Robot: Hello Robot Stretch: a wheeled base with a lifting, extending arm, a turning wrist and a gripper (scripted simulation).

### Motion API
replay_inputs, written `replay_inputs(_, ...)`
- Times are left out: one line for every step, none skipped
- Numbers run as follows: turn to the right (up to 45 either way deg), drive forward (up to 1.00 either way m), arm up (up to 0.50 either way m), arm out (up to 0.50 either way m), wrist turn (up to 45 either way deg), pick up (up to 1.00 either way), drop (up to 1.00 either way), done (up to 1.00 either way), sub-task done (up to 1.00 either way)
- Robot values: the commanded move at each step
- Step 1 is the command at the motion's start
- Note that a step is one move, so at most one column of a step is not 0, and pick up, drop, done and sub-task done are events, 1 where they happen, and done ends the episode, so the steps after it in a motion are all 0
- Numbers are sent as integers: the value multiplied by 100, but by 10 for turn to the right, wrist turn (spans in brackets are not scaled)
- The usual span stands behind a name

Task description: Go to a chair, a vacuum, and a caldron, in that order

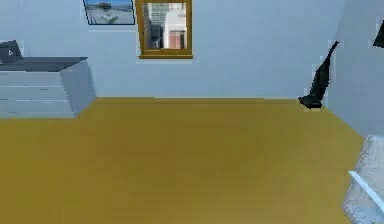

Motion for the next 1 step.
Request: replay_inputs(0,70,0,0,0,0,0,0,0)
